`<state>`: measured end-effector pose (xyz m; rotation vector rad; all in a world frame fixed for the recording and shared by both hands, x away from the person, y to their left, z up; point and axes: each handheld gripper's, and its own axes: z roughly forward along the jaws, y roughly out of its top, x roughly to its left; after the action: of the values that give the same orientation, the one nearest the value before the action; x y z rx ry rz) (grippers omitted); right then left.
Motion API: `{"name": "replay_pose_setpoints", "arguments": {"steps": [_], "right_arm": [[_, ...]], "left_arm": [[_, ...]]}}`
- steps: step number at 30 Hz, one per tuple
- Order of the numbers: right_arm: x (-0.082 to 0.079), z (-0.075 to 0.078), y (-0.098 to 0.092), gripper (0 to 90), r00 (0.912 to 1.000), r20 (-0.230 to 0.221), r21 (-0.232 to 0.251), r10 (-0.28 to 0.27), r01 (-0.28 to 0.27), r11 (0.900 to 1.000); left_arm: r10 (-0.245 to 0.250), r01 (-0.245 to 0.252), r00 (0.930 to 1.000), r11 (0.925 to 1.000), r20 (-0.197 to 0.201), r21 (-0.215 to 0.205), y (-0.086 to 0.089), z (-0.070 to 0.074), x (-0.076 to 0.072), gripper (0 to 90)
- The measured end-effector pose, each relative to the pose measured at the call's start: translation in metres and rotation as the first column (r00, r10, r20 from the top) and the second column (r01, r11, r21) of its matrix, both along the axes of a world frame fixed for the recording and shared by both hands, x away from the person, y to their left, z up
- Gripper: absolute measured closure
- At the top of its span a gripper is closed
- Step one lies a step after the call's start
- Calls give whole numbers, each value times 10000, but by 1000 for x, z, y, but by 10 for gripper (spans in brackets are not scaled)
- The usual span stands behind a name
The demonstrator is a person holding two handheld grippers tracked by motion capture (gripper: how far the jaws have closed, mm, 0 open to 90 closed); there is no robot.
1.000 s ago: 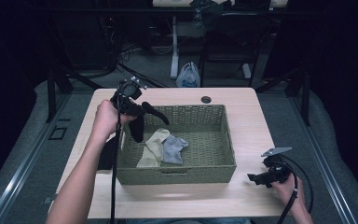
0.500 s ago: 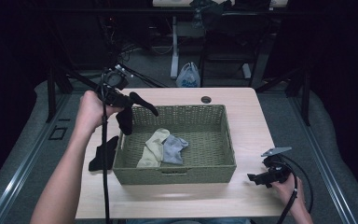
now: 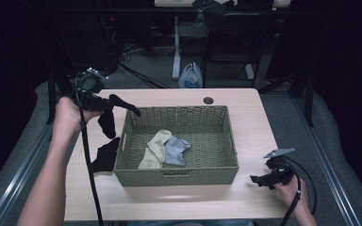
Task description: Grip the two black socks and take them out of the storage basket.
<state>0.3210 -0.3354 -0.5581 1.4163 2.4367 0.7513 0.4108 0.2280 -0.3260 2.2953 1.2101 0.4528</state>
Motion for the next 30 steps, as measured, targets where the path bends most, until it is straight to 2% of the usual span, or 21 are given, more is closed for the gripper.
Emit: {"name": "replay_pose_setpoints", "arguments": {"steps": [7, 15, 20, 30], "right_arm": [[0, 0, 1, 60, 10000, -17, 56, -6, 6, 10000], [0, 0, 1, 60, 10000, -33, 54, -2, 2, 10000], [0, -1, 1, 60, 10000, -23, 63, -6, 6, 10000], [0, 0, 1, 59, 10000, -20, 24, -11, 11, 10000]], "left_arm": [[474, -478, 9987, 9986, -189, -206, 28, -17, -10, 840], [866, -894, 9938, 9953, -702, -371, 49, -51, -19, 835], [1079, -1122, 9889, 9930, -1020, -375, 57, -73, -21, 835], [1326, -1423, 9794, 9883, -1521, -548, 64, -106, -22, 828]]}}
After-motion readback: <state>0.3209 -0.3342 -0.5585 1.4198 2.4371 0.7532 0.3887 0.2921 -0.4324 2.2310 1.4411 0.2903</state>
